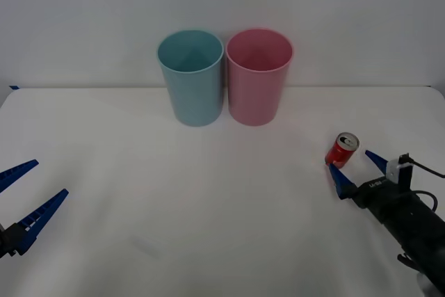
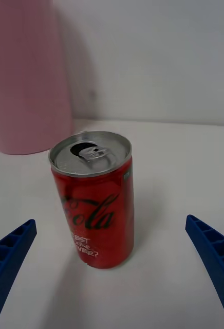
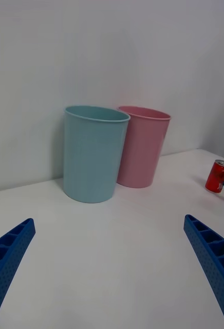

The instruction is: Grasp the object on the table and drop it into the matching bin: aluminum can to the light blue bin, PET bottle to the pink bin.

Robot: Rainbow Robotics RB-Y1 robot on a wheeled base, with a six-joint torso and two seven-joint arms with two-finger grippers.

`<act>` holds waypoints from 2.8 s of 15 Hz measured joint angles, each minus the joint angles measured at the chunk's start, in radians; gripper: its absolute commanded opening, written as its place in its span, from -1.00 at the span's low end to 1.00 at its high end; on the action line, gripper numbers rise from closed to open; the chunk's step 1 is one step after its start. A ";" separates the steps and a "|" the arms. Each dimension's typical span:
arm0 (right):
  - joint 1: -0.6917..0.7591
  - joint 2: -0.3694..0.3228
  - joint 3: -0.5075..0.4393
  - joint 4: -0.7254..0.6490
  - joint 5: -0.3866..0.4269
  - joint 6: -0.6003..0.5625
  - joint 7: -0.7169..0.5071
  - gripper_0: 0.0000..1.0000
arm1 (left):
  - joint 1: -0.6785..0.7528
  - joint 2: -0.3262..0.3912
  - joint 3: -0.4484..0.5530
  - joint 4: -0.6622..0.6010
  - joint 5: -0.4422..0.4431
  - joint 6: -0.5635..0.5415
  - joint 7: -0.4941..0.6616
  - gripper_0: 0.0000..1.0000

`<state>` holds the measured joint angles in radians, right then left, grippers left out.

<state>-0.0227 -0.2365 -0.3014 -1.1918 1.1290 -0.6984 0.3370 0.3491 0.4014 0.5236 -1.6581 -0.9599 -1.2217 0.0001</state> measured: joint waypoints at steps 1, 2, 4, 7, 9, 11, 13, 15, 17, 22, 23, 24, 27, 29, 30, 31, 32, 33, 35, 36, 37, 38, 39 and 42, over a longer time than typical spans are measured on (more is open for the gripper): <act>-0.024 0.004 0.001 0.026 0.000 0.004 0.009 1.00 | 0.000 0.000 0.000 0.000 0.000 0.000 0.000 1.00; -0.045 0.007 0.001 0.052 0.000 0.006 0.016 1.00 | 0.000 0.000 0.000 0.000 0.000 0.000 0.000 1.00; -0.089 0.011 0.001 0.100 0.000 0.016 0.030 1.00 | 0.000 0.000 0.000 0.000 0.000 0.000 0.000 1.00; -0.132 0.018 0.008 0.141 0.000 0.038 0.049 1.00 | 0.000 0.000 0.000 0.000 0.000 0.000 0.000 1.00; -0.150 0.019 0.012 0.156 0.000 0.046 0.057 1.00 | 0.000 0.000 0.000 0.000 0.000 0.000 0.000 1.00; -0.152 0.019 0.019 0.158 -0.006 0.050 0.063 0.47 | 0.000 0.000 0.000 0.000 0.000 0.000 0.000 1.00; -0.152 0.019 0.021 0.158 -0.010 0.050 0.068 -0.89 | 0.000 0.000 0.000 0.000 0.000 0.000 0.000 1.00; -0.152 0.018 0.022 0.158 -0.015 0.049 0.076 -1.00 | 0.000 0.000 0.000 0.000 0.000 0.000 0.000 1.00; -0.152 0.018 0.021 0.157 -0.016 0.049 0.082 -1.00 | 0.000 0.000 0.000 0.000 0.000 0.000 0.000 1.00; -0.147 0.019 0.021 0.157 -0.022 0.040 0.092 -1.00 | 0.000 0.000 0.000 0.000 0.000 0.000 0.000 1.00; -0.147 0.019 0.020 0.157 -0.023 0.036 0.092 -1.00 | 0.000 0.000 0.000 0.000 0.000 0.000 0.000 1.00; -0.147 0.018 0.019 0.157 -0.023 0.032 0.093 -1.00 | 0.000 0.000 0.000 0.000 0.000 0.000 0.000 1.00; -0.139 0.016 0.016 0.146 -0.024 0.020 0.089 -1.00 | 0.000 0.000 0.000 0.000 0.000 0.000 0.000 1.00; -0.110 0.012 0.019 0.097 -0.024 0.018 0.079 -1.00 | 0.000 0.000 0.000 0.000 0.000 0.000 0.000 1.00; -0.086 0.008 0.025 0.057 -0.024 0.018 0.070 -1.00 | 0.000 0.000 0.000 0.000 0.000 0.000 0.000 1.00; -0.058 0.002 0.039 0.012 -0.026 0.024 0.052 -1.00 | 0.000 0.000 0.000 0.000 0.000 0.000 0.000 1.00; -0.031 -0.007 0.057 -0.034 -0.030 0.030 0.020 -1.00 | 0.000 0.000 0.000 0.000 0.000 0.000 0.000 1.00; -0.006 -0.018 0.078 -0.078 -0.036 0.032 -0.017 -1.00 | 0.000 0.000 0.000 0.000 0.000 0.000 0.000 1.00; 0.034 -0.045 0.119 -0.149 -0.050 0.033 -0.079 -1.00 | 0.000 0.000 0.000 0.000 0.000 0.000 0.000 1.00; 0.052 -0.061 0.138 -0.183 -0.057 0.034 -0.110 -1.00 | 0.000 0.000 0.000 0.000 0.000 0.000 0.000 1.00; 0.067 -0.077 0.155 -0.216 -0.063 0.036 -0.140 -1.00 | 0.000 0.000 0.000 0.000 0.000 0.000 0.000 1.00; 0.081 -0.089 0.166 -0.242 -0.067 0.037 -0.164 -1.00 | 0.000 0.000 0.000 0.000 0.000 0.000 0.000 1.00; 0.093 -0.102 0.179 -0.276 -0.072 0.038 -0.197 -1.00 | 0.000 0.000 0.000 0.000 0.000 0.000 0.000 1.00; 0.110 -0.133 0.195 -0.355 -0.074 0.034 -0.272 -1.00 | 0.000 0.000 0.000 0.000 0.000 0.000 0.000 1.00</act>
<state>0.0872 -0.3697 -0.1067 -1.5472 1.0551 -0.6648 0.0651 0.3491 0.4014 0.5236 -1.6581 -0.9599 -1.2217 0.0000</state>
